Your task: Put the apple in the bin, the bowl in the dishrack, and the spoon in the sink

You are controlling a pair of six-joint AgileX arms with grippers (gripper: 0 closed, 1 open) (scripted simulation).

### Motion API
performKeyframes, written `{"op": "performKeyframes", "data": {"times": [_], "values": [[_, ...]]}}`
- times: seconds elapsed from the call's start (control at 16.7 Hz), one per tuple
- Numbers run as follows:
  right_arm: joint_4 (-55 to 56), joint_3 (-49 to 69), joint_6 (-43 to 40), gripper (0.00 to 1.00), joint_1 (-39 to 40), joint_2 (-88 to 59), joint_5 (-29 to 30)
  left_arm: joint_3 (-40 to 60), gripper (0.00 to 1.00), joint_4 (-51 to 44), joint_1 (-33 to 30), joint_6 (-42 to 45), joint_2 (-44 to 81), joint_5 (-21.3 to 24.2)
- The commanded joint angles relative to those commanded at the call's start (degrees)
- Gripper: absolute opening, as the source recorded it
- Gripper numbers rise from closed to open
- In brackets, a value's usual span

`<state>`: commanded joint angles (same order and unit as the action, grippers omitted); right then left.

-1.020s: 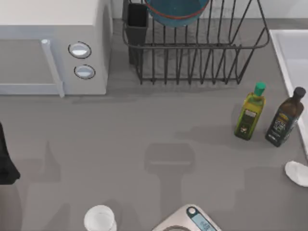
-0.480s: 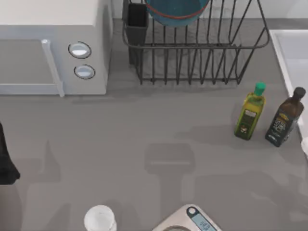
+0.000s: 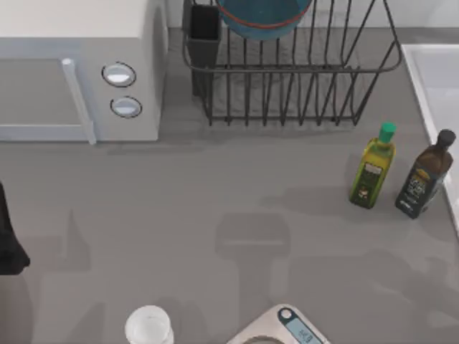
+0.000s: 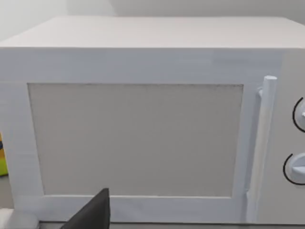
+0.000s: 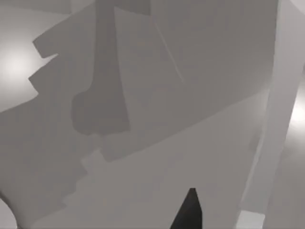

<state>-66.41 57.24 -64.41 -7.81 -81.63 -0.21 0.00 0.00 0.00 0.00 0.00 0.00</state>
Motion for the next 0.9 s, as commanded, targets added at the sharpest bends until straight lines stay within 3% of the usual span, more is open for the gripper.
{"op": "performKeyframes", "data": {"times": [0.36,0.9], "values": [[-8.73,19.53,2.64,0.00,-4.97,-15.50,0.57,0.00,1.00,0.00,0.00,0.00,0.00,0.00],[-26.10,73.19,2.79,0.00,-6.67,-54.31,1.36,0.00,1.00,0.00,0.00,0.00,0.00,0.00]]}}
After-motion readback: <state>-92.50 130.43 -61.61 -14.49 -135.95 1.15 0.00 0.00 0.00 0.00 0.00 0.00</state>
